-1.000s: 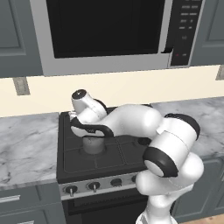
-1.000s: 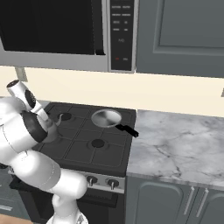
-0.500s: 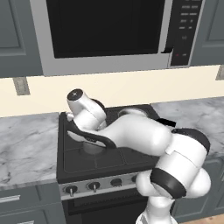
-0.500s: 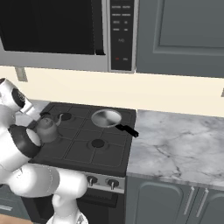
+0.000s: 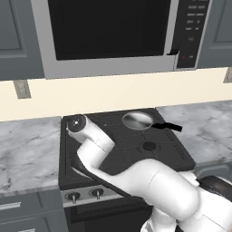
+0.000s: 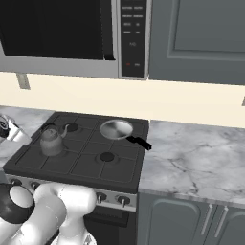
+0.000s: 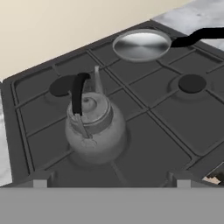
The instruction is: Pick the kettle from the counter and place it on a stove burner. Then turn the burner on.
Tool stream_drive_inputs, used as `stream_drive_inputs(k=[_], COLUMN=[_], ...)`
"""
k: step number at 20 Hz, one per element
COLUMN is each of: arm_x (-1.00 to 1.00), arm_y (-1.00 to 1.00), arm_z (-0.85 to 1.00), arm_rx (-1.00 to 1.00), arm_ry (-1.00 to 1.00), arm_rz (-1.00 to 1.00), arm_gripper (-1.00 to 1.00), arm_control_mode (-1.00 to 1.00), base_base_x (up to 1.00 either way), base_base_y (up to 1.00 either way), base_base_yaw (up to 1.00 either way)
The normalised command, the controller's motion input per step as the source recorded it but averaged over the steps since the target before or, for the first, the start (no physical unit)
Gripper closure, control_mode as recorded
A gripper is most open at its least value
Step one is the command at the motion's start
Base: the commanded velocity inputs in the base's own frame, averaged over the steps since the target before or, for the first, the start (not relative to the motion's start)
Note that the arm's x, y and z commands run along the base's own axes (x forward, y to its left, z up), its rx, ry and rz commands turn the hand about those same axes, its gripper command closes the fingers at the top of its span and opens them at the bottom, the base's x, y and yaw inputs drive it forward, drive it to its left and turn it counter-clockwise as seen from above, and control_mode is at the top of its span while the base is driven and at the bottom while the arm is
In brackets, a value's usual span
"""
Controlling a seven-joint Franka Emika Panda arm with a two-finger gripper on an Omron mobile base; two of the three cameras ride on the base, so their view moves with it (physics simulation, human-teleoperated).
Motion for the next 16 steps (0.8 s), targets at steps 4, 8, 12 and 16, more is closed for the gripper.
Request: stream_drive_inputs(k=[4,8,12,16], arm_x=[-0.58,-0.44,-0.32,-0.27], arm_y=[0.04,0.15,0.24,0.29], arm_z=[-0.10,-0.20,-0.21,-0.26], arm_rx=[-0.06,-0.08,-0.09,-0.09], arm_ry=[-0.16,-0.17,-0.17,-0.16], arm_rz=[0.00,0.00,0.03,0.04], arm_gripper=[-1.00,-1.00,-1.00,-1.00], arm_control_mode=[-1.00,-1.00,-1.00,-1.00], base_base_x=[0.00,0.00,0.00,0.00], base_base_y=[0.00,0.00,0.00,0.00], base_base_yaw=[0.00,0.00,0.00,0.00])
